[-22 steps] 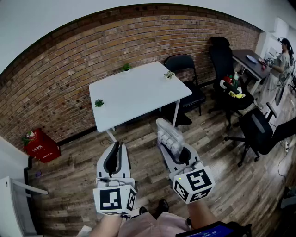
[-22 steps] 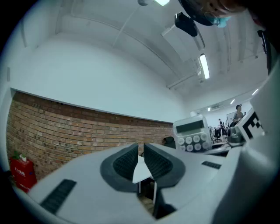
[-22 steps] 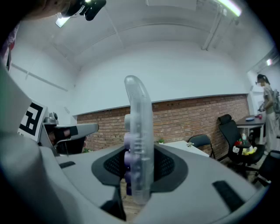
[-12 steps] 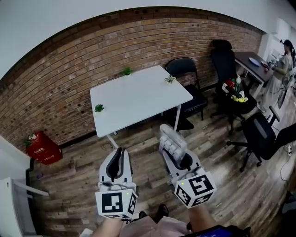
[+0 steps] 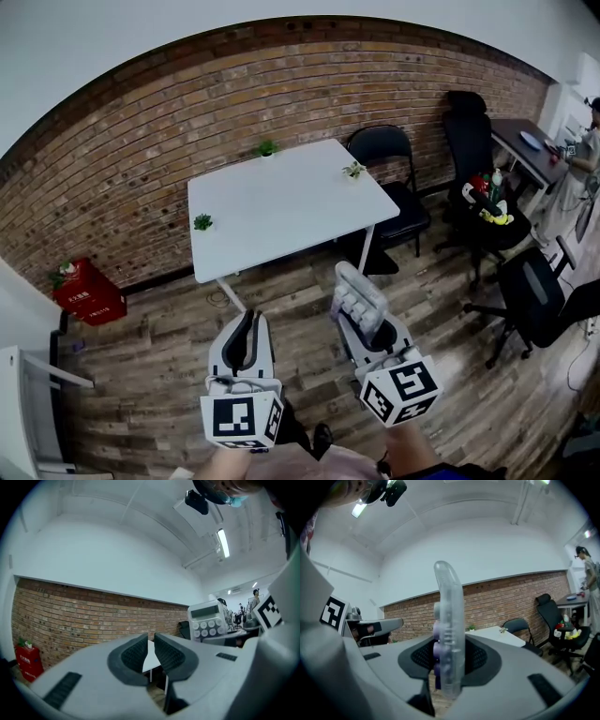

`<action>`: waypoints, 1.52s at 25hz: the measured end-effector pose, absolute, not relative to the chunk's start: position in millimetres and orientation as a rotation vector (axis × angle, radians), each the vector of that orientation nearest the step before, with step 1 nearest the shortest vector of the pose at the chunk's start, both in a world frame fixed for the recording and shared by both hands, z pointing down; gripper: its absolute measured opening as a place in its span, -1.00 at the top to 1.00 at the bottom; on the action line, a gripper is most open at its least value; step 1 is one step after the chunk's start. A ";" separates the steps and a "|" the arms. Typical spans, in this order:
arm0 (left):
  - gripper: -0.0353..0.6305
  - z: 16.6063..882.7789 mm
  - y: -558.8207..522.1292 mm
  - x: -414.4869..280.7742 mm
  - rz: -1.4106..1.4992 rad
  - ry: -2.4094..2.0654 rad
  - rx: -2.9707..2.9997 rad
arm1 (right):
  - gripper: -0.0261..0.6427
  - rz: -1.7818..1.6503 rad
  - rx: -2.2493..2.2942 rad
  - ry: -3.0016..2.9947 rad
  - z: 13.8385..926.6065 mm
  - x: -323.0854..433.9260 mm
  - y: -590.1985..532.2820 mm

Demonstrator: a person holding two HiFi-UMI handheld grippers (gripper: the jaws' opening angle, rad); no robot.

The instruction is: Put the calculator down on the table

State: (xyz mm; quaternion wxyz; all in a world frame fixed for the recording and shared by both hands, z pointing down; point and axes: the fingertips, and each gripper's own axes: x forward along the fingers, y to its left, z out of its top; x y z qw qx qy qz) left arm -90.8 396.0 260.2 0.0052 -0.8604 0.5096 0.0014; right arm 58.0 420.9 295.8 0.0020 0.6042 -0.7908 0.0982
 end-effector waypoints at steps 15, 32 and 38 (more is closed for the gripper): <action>0.75 280.5 229.8 -97.7 -0.021 1.613 -2.710 | 0.53 0.367 1.857 -2.445 319.4 48.8 258.8; 0.75 275.4 68.4 -86.2 -0.012 1.505 -2.754 | 0.53 0.302 1.956 -2.376 299.0 60.5 112.1; 0.75 294.8 40.4 -63.5 -0.076 1.496 -2.771 | 0.53 0.331 1.961 -2.371 313.1 81.4 82.7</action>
